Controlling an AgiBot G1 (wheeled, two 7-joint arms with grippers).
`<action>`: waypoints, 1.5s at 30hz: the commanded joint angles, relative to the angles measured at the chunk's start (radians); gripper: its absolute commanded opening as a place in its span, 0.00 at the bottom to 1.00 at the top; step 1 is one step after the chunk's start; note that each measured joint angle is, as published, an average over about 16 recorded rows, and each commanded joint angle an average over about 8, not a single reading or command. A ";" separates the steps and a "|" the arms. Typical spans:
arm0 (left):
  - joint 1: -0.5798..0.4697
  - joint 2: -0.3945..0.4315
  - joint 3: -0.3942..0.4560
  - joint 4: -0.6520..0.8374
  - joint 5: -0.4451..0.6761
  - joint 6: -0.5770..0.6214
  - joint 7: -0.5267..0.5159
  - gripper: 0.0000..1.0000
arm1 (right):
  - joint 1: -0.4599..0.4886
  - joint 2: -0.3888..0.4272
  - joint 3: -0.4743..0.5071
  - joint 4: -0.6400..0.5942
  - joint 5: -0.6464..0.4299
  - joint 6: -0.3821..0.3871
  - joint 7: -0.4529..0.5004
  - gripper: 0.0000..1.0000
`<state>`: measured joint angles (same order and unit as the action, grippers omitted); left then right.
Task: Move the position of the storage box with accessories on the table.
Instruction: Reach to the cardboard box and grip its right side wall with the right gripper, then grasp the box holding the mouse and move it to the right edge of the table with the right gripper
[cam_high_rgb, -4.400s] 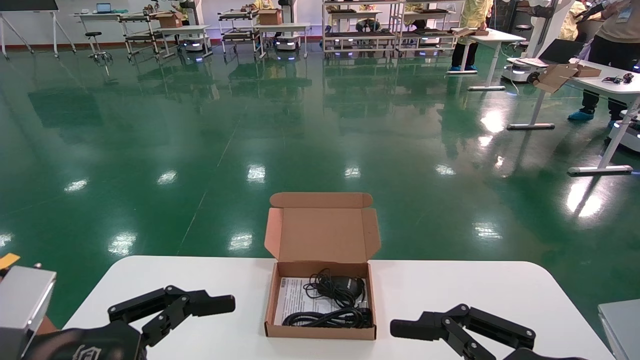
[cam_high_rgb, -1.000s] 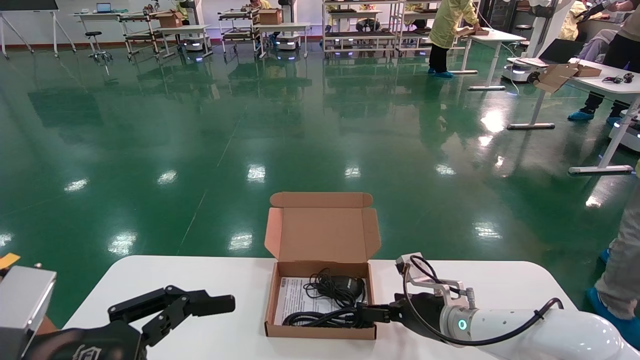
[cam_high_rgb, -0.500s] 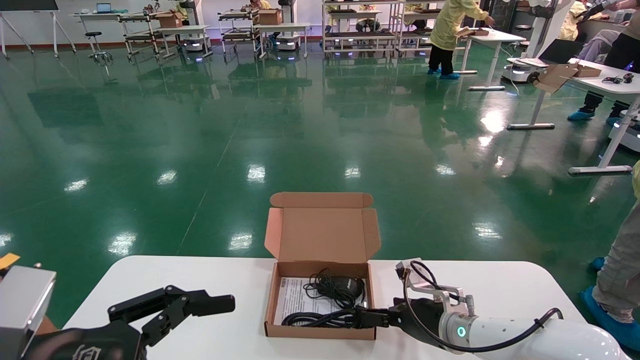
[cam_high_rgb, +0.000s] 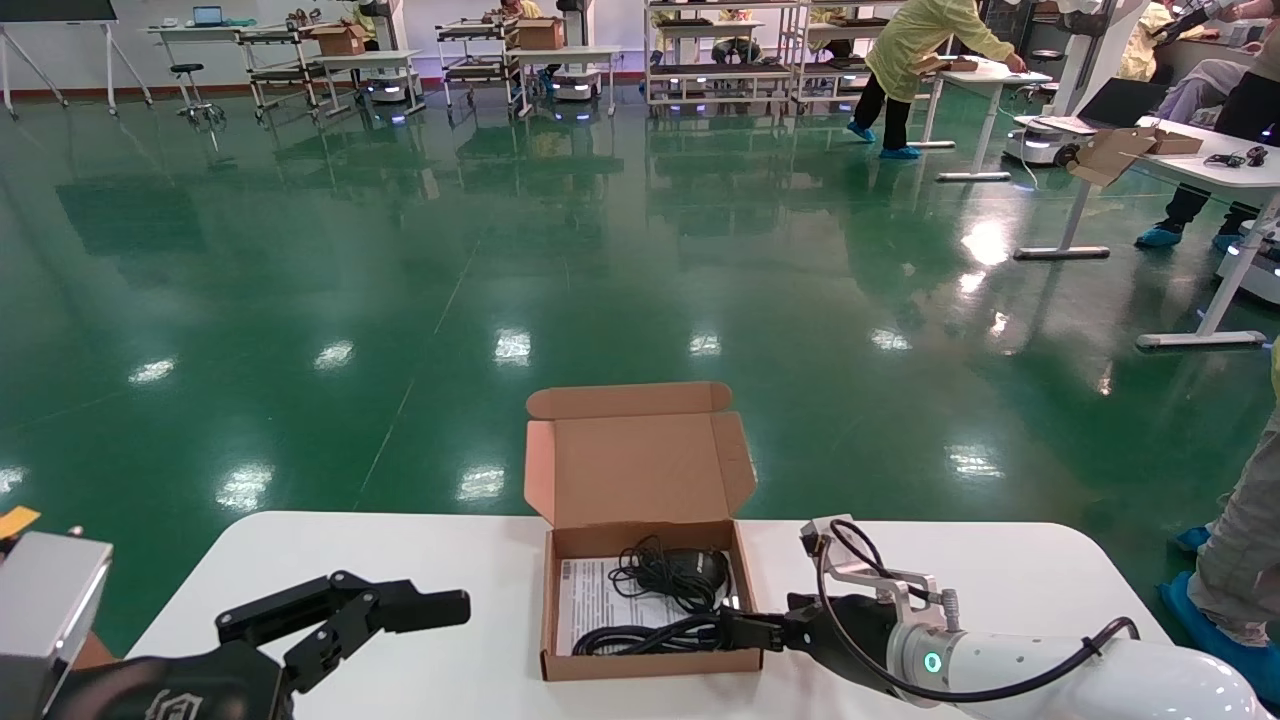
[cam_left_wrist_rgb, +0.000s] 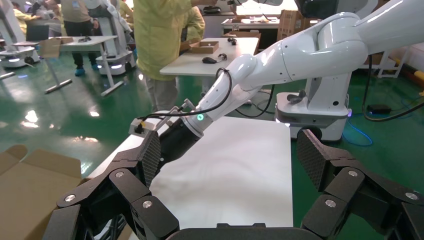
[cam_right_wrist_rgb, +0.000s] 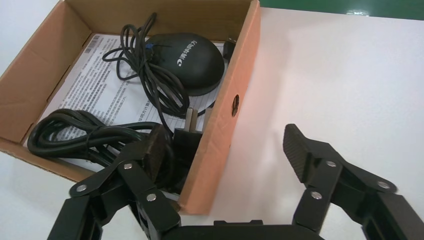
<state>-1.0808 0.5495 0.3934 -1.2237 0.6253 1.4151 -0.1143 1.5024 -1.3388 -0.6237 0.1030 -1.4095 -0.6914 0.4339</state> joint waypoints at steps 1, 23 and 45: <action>0.000 0.000 0.000 0.000 0.000 0.000 0.000 1.00 | 0.001 0.002 0.000 -0.006 0.002 -0.001 -0.002 0.00; 0.000 0.000 0.000 0.000 0.000 0.000 0.000 1.00 | 0.029 0.039 0.014 -0.055 0.029 -0.064 -0.033 0.00; 0.000 0.000 0.000 0.000 0.000 0.000 0.000 1.00 | 0.078 0.096 0.020 -0.059 0.037 -0.139 -0.061 0.00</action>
<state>-1.0808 0.5494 0.3934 -1.2237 0.6253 1.4151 -0.1143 1.5864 -1.2389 -0.6042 0.0466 -1.3728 -0.8380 0.3718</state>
